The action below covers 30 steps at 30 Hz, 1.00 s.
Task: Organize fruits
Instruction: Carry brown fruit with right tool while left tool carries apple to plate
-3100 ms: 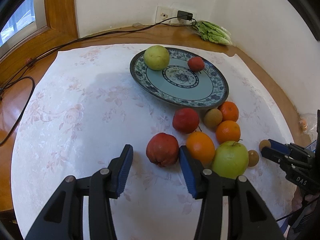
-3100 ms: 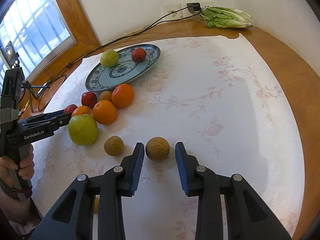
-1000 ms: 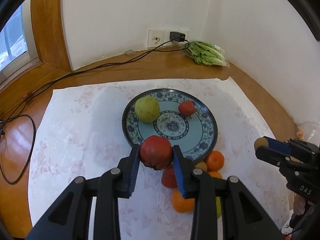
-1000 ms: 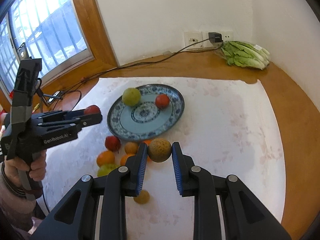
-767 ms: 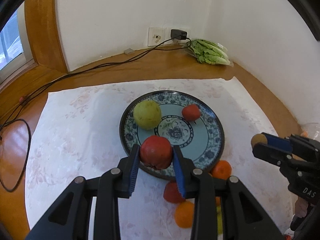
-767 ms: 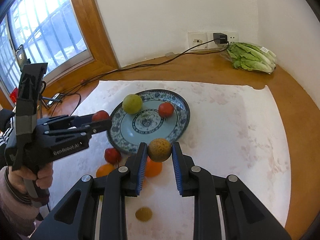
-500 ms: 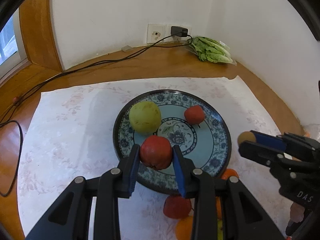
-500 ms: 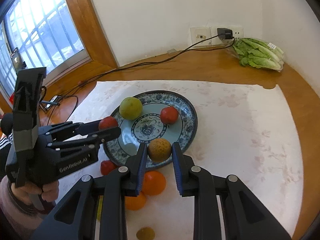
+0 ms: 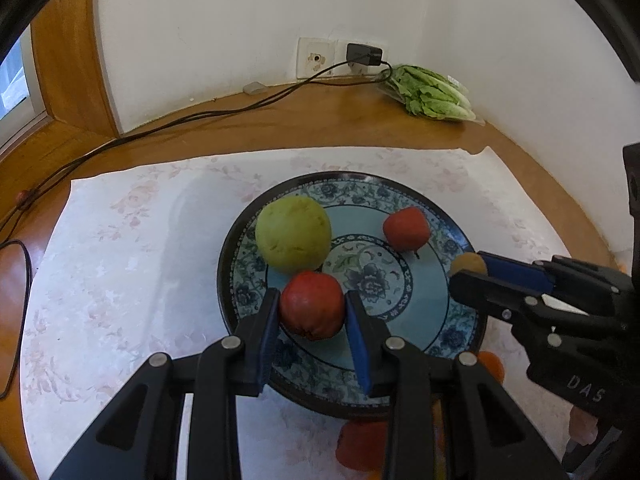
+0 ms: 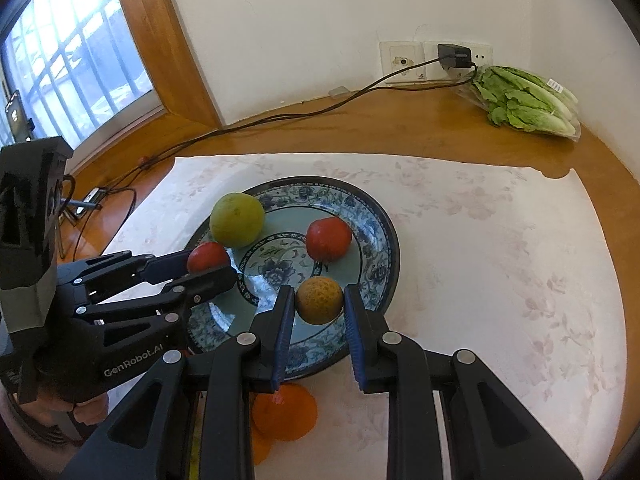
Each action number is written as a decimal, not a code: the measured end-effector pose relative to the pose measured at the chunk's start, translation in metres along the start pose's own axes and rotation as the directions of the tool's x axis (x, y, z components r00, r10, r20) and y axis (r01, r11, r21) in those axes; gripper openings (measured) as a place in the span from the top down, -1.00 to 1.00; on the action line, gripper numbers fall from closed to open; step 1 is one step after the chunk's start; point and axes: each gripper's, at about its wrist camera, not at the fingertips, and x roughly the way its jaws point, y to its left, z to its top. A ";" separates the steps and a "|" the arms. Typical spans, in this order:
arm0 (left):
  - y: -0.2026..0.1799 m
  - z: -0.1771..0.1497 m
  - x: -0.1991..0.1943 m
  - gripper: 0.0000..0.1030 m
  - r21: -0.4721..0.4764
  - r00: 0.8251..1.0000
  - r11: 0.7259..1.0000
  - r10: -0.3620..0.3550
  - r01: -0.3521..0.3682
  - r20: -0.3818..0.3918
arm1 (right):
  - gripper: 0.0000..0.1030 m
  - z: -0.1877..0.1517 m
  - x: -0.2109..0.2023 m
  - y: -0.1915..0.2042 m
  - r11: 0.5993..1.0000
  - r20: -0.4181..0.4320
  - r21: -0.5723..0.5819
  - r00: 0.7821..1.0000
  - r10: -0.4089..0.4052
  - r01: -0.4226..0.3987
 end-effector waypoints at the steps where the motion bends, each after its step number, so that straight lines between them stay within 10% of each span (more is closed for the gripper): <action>1: 0.000 0.000 0.001 0.35 0.000 1.000 1.000 0.001 -0.001 -0.001 | 0.49 0.000 0.002 0.001 1.000 -0.001 -0.004 1.000 0.000 0.000; 30: -0.001 -0.001 0.007 0.34 0.010 1.000 1.000 0.011 -0.011 0.009 | 0.49 -0.002 0.019 -0.005 1.000 -0.010 0.018 1.000 -0.006 0.006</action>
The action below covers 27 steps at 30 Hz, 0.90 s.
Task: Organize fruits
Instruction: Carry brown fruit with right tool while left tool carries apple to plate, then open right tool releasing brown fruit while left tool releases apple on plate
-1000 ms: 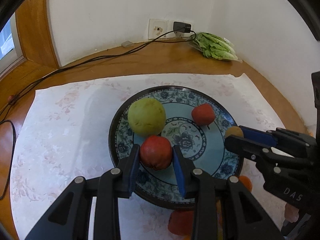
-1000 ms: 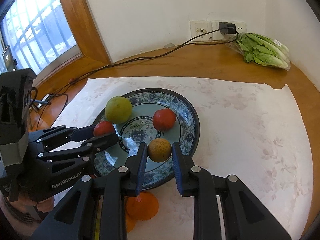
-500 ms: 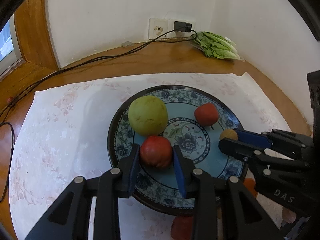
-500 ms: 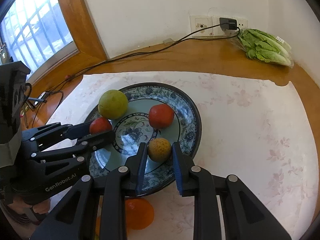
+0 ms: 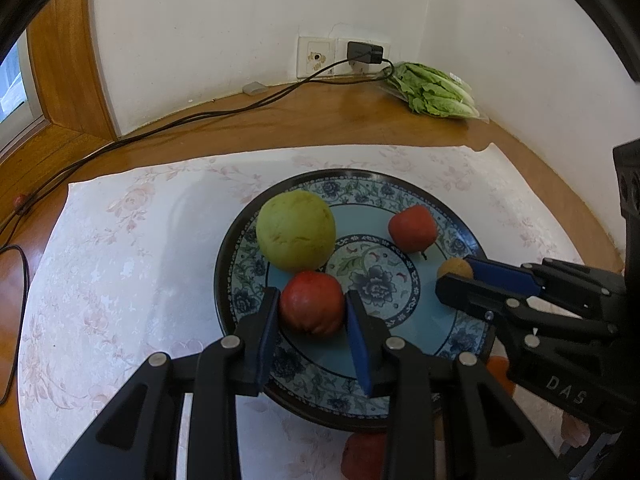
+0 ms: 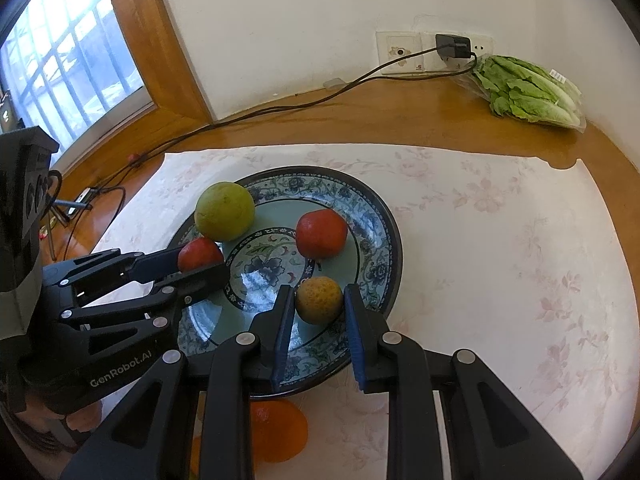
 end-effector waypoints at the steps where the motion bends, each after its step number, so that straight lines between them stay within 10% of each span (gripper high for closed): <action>1: 0.000 0.000 0.000 0.33 -0.001 1.000 1.000 -0.001 0.001 -0.002 | 0.49 0.000 0.000 -0.001 1.000 -0.002 0.006 1.000 0.004 -0.004; 27: -0.002 -0.011 -0.039 -0.07 -0.031 0.999 0.999 -0.045 0.044 -0.025 | 0.28 -0.008 -0.040 0.009 0.999 0.028 0.011 0.999 0.036 -0.036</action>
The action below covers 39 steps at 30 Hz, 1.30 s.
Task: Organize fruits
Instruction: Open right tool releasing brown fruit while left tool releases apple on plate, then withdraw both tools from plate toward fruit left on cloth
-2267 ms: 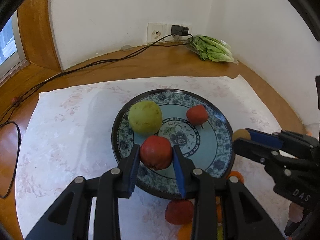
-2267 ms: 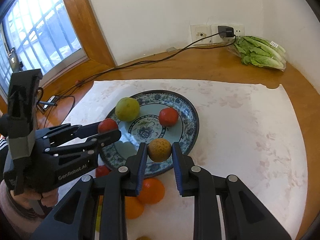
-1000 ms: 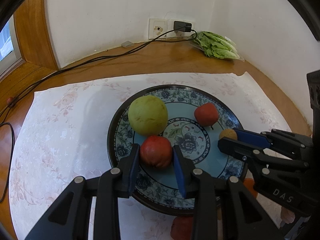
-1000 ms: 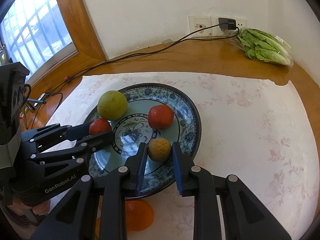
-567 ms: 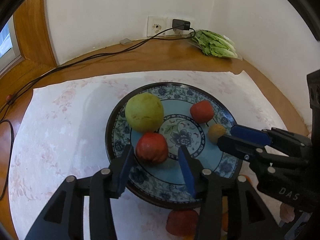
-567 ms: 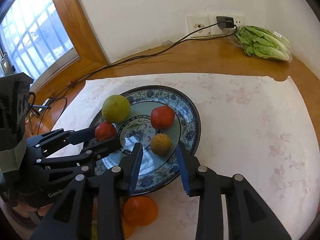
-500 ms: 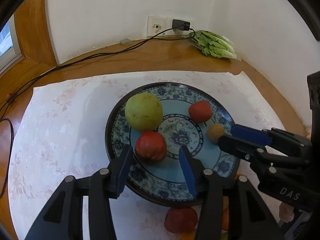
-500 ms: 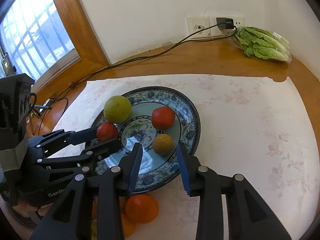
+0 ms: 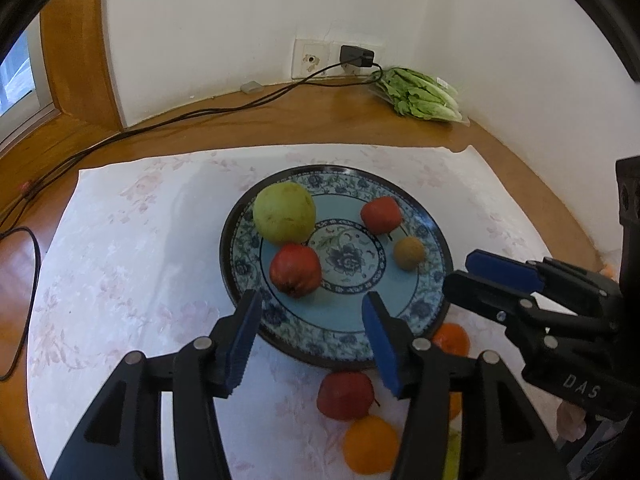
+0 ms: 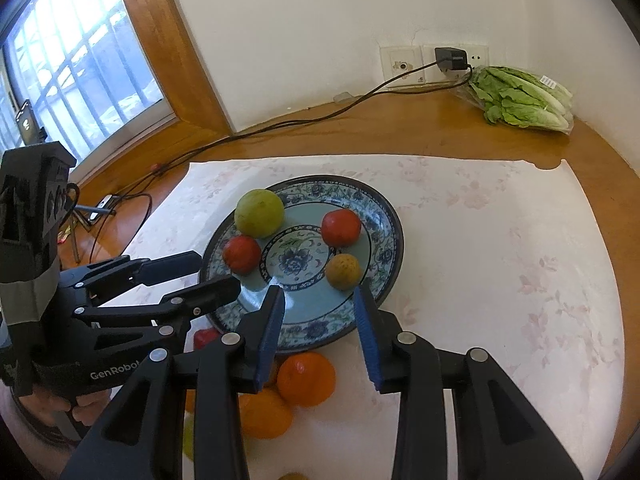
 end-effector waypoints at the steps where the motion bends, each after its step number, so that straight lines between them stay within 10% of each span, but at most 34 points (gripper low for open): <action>1: 0.000 -0.001 -0.002 -0.07 -0.002 1.000 1.000 -0.002 0.002 -0.001 | 0.28 -0.001 -0.001 0.000 1.000 0.000 0.000 1.000 -0.002 0.002; 39: -0.012 -0.038 -0.008 -0.09 -0.015 0.997 0.999 -0.034 0.033 -0.075 | 0.28 -0.043 -0.019 0.005 0.999 -0.055 0.054 0.998 0.007 -0.004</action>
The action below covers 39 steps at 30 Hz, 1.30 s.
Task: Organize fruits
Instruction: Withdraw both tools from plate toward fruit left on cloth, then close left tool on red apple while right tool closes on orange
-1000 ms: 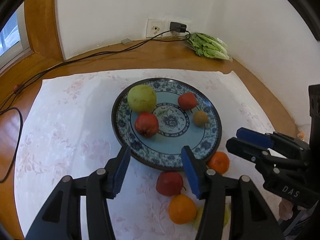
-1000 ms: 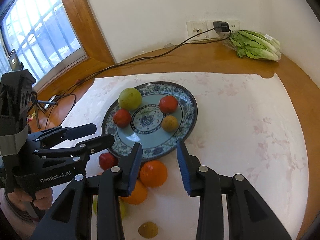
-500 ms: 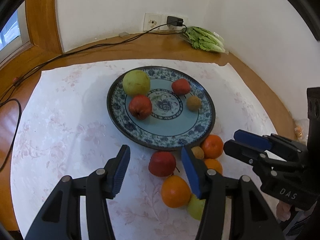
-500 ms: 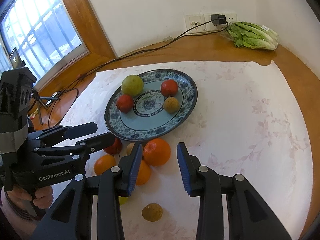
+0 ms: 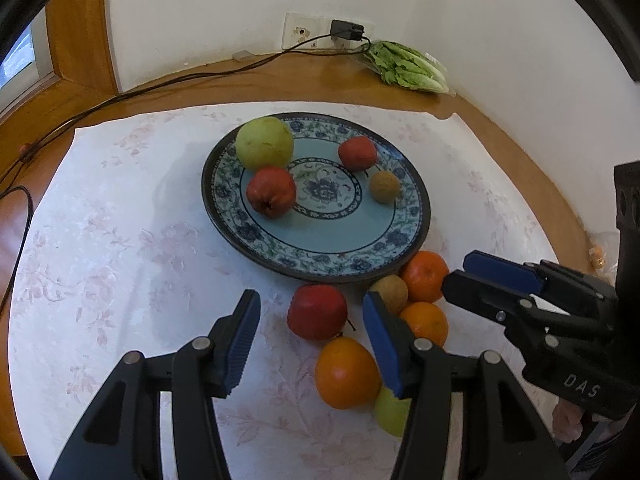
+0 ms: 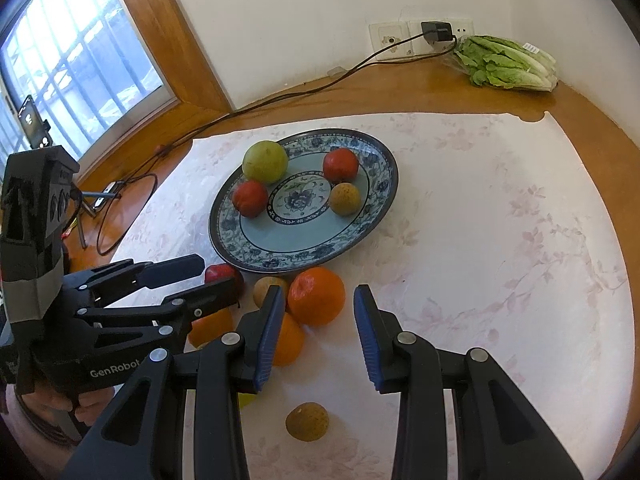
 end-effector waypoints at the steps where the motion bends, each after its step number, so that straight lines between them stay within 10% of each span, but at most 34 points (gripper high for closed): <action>1: 0.000 0.000 0.001 -0.09 0.001 1.000 1.000 0.000 0.000 -0.001 | 0.28 0.000 0.000 0.000 1.000 0.000 0.001 1.000 0.000 0.000; 20: 0.002 -0.001 0.009 0.35 -0.010 0.999 0.999 -0.035 0.035 -0.017 | 0.28 0.001 0.008 -0.005 1.000 -0.014 0.020 1.000 0.010 -0.009; 39: 0.003 -0.003 0.004 0.36 -0.013 0.998 0.998 -0.055 0.055 -0.005 | 0.28 0.002 0.021 -0.005 0.998 -0.037 0.057 0.999 0.033 -0.031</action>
